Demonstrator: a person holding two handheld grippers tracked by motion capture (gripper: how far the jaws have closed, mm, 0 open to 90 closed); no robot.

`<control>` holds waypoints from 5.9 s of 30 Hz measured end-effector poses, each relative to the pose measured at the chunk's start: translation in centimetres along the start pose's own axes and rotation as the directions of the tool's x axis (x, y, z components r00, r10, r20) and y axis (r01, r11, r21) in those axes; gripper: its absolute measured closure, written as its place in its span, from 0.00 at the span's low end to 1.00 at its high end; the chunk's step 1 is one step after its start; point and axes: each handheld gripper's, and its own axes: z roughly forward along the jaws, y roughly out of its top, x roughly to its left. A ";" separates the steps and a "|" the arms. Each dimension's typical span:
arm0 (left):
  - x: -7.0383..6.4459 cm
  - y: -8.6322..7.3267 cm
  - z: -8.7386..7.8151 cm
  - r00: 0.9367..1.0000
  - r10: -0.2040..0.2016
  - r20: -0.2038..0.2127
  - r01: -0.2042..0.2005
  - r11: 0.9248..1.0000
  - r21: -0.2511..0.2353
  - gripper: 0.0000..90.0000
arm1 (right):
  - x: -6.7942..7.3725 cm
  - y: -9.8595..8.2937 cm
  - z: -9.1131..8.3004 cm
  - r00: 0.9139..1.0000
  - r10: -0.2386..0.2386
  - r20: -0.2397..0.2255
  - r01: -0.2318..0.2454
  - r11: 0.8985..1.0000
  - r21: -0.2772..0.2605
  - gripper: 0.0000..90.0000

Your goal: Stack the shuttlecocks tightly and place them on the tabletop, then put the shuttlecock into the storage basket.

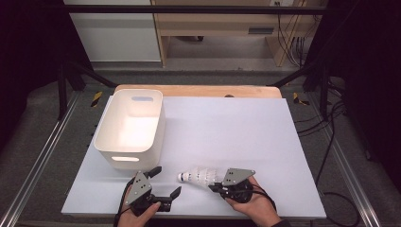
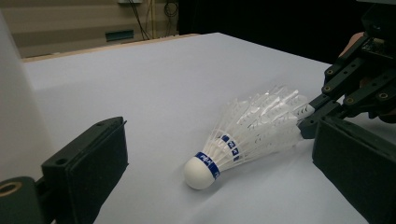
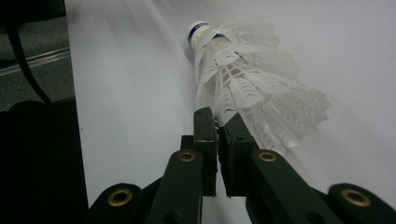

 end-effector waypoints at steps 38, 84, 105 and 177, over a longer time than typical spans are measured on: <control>0.1 0.0 0.0 1.000 0.000 -0.002 0.000 1.000 0.004 0.04 | 0.5 0.3 0.0 0.998 -0.036 0.053 0.034 0.999 0.043 0.66; 0.0 0.0 0.0 1.000 0.002 -0.003 -0.002 1.000 0.003 0.04 | -0.8 -1.0 -1.8 0.988 0.038 0.149 -0.052 0.995 0.087 0.23; 0.0 0.0 0.0 1.000 0.003 -0.004 -0.003 1.000 0.004 0.04 | -2.2 -2.4 -4.0 0.970 0.099 0.220 -0.119 0.990 0.076 0.21; -1.3 2.8 3.8 0.958 0.172 0.230 -0.220 0.953 0.206 0.04 | -5.3 -3.5 -6.4 0.795 0.379 0.473 -0.230 0.911 -0.343 0.08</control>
